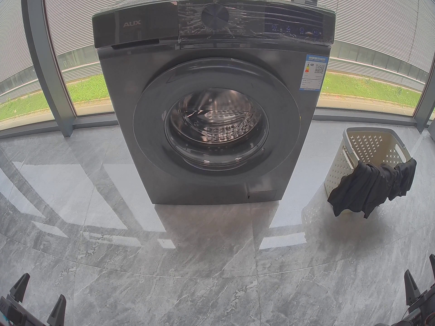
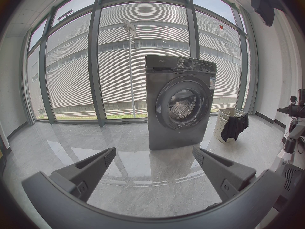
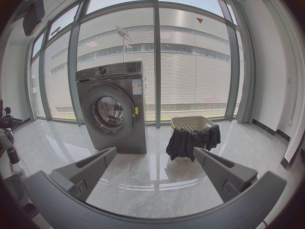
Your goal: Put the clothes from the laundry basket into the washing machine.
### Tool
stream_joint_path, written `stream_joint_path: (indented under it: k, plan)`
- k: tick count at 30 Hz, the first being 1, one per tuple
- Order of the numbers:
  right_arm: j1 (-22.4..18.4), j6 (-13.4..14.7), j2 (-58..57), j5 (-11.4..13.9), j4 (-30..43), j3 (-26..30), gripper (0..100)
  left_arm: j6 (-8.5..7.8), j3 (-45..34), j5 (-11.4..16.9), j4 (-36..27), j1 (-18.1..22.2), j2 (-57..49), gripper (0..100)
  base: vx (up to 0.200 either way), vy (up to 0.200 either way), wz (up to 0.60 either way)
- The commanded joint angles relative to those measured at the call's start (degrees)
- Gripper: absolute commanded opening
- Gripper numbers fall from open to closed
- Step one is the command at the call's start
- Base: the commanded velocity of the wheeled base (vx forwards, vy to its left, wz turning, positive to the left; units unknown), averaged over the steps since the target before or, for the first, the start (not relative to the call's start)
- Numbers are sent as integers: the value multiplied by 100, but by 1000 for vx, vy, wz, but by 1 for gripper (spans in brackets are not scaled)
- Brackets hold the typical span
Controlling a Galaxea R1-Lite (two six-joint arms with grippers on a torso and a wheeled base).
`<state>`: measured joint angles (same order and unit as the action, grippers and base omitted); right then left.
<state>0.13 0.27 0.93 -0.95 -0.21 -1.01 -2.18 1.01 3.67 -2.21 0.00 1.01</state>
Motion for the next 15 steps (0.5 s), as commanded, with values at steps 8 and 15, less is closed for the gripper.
stream_joint_path:
  k: [8,15]
  plan:
    - [-5,8,-93,-10,-6,92,100,-2,-101,2,1,0,-101,100,0,-200,0]
    - [-5,8,-93,-2,-6,92,100,16,-101,2,1,0,-101,100,0,-200,0]
